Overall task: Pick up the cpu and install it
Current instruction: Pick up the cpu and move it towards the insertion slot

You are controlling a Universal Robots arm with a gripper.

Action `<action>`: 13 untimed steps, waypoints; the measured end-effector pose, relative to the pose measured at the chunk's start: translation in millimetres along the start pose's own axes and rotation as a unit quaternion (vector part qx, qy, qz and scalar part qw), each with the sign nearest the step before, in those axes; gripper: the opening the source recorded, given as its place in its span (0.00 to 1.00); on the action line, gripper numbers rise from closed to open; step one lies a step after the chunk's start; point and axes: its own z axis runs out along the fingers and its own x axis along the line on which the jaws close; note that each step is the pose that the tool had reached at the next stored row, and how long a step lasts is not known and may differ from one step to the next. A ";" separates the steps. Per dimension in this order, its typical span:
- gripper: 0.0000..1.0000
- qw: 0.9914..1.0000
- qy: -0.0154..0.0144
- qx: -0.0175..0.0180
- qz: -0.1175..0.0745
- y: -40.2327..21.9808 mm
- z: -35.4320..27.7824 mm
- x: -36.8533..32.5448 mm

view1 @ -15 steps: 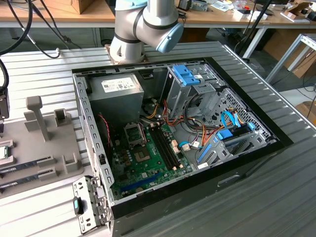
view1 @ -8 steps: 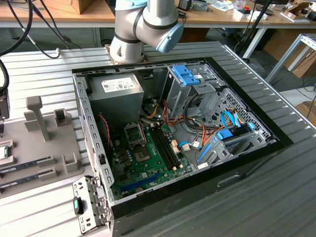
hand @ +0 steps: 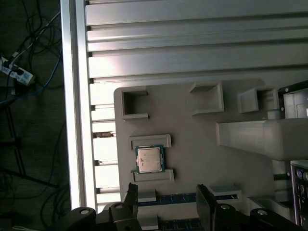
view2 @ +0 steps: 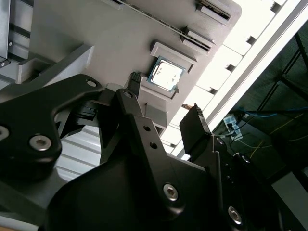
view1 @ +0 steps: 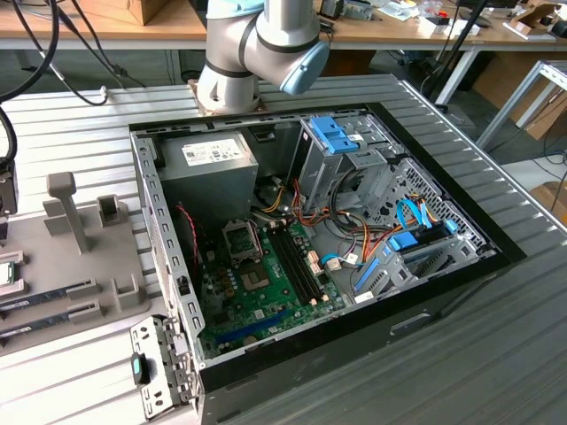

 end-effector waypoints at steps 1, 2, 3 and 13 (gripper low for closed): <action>0.60 1.000 0.000 0.000 0.000 0.0 0.2 0.0; 0.60 1.000 0.000 0.000 0.000 0.0 0.3 0.0; 0.60 1.000 0.000 0.000 0.000 0.0 0.5 0.0; 0.60 1.000 0.000 0.000 0.000 -0.1 2.2 0.1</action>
